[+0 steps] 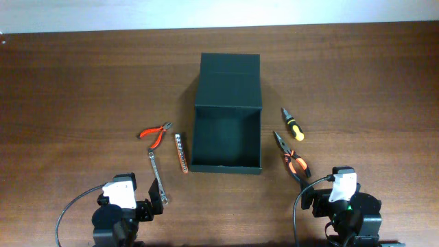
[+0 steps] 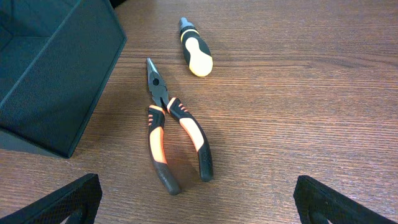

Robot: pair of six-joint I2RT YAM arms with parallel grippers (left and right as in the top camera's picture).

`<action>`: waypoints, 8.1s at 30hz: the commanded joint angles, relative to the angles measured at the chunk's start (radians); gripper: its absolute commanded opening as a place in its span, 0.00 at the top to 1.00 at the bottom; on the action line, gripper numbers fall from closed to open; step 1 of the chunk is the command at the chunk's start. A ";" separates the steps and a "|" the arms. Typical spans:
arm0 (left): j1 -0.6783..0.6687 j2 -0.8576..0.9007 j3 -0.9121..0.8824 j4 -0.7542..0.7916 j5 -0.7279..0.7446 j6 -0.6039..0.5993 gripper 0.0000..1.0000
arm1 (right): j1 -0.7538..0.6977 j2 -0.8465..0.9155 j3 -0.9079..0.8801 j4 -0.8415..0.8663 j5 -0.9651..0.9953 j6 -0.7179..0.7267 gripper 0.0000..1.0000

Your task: Pack container

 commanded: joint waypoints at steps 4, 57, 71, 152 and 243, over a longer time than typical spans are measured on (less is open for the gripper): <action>-0.004 -0.010 -0.009 0.002 -0.007 0.016 0.01 | -0.008 -0.012 -0.011 0.003 0.017 0.001 0.01; -0.004 -0.010 -0.009 0.002 -0.007 0.016 0.01 | -0.008 1.255 1.080 -0.198 0.001 -0.003 0.01; -0.004 -0.010 -0.009 0.002 -0.007 0.016 0.01 | 0.018 1.760 1.299 -0.248 -0.042 -0.002 0.01; -0.004 -0.010 -0.009 0.002 -0.006 0.016 0.01 | 0.526 2.070 1.891 -0.689 0.153 -0.277 0.80; -0.004 -0.010 -0.009 0.002 -0.007 0.016 0.01 | 0.213 1.431 0.739 -0.179 0.357 0.154 0.01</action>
